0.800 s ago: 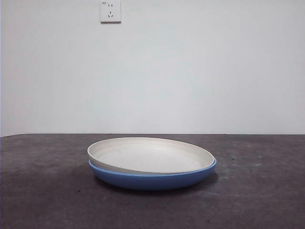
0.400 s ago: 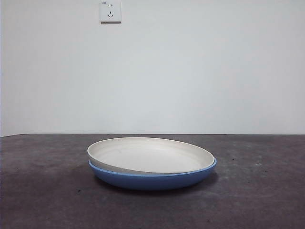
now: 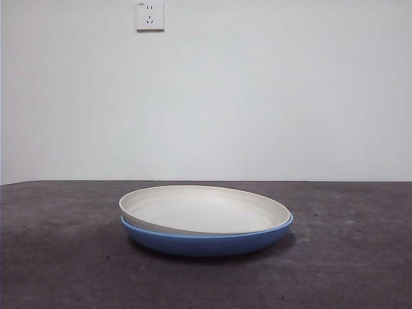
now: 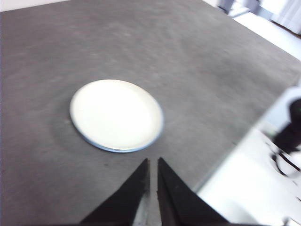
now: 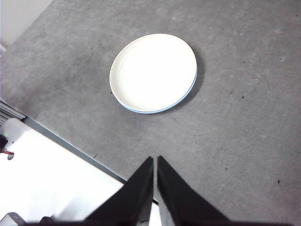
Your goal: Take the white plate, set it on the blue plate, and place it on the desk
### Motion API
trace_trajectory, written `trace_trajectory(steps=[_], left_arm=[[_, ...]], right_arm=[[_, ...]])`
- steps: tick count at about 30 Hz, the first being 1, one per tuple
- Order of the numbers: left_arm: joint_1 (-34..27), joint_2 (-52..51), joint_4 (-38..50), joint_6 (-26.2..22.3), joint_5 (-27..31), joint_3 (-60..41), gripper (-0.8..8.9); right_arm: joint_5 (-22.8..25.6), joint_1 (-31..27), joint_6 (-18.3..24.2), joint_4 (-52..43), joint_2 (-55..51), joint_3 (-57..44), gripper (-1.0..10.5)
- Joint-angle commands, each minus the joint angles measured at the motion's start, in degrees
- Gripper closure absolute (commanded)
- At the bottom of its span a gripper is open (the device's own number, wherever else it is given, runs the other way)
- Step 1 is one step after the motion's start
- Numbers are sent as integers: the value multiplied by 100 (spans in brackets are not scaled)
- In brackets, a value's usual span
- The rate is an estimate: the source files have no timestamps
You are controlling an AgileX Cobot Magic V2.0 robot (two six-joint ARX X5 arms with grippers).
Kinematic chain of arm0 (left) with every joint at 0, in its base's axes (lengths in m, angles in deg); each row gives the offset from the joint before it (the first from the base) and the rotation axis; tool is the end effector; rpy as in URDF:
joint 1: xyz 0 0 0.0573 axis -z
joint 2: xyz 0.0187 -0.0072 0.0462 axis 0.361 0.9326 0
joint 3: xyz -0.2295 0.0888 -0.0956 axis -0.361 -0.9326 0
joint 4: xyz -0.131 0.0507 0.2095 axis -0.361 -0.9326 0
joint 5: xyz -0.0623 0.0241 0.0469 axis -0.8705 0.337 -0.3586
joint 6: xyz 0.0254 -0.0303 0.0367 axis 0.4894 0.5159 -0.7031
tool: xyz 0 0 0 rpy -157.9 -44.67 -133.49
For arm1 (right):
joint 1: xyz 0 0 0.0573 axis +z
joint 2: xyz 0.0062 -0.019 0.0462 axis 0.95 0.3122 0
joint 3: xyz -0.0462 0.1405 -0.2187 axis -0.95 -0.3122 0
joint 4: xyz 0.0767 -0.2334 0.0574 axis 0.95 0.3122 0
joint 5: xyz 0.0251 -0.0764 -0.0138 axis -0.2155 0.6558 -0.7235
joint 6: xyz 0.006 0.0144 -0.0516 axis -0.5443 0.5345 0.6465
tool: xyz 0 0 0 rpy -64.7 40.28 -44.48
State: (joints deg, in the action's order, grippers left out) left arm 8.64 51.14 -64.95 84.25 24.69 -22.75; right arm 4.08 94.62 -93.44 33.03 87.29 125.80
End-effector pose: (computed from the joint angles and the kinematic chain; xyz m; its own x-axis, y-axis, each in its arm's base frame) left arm 0.0289 -0.0260 0.3837 0.5955 -0.6671 -0.4476 0.6760 0.7171 -0.1696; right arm 0.0209 0.0176 0.3798 0.5855 0.5530 -0.5928 -0.4660 0.8279 0.3120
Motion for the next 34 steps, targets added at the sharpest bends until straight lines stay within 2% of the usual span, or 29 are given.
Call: trace_trajectory(steps=[1, 4, 7, 10, 14, 17, 20, 23, 29, 34], left_arm=[[-623, -39, 107, -2, -13, -92, 788], [-1421, -151, 249, -35, -11, -516, 787], [-2070, -420, 957, -44, -9, -1349, 787], [-2507, -846, 2387, -39, -7, -2599, 788], [-2780, -1480, 4328, -15, -4, -4240, 787], [-2835, -2009, 5209, 116, 238, -5274, 787], [-2835, -2463, 5324, 468, 852, -5930, 787], [-2835, -2774, 5305, 579, 1246, -6264, 787], [-2835, -2973, 5287, 433, 1338, -6404, 787], [-2830, -2973, 5302, 435, 1679, -6548, 787]], right_arm=[[0, 26, 63, -42, 31, 94, 938], [0, 26, 63, -42, 31, 94, 938], [-2, 26, 63, -42, 31, 94, 938], [0, 26, 61, -42, 31, 94, 938], [0, 26, 63, -42, 31, 94, 939], [0, 26, 61, -42, 31, 94, 938], [0, 26, 61, -42, 31, 94, 938], [0, 26, 63, -42, 31, 94, 938], [-2, 26, 63, -44, 31, 94, 938], [0, 26, 63, -44, 31, 94, 938]])
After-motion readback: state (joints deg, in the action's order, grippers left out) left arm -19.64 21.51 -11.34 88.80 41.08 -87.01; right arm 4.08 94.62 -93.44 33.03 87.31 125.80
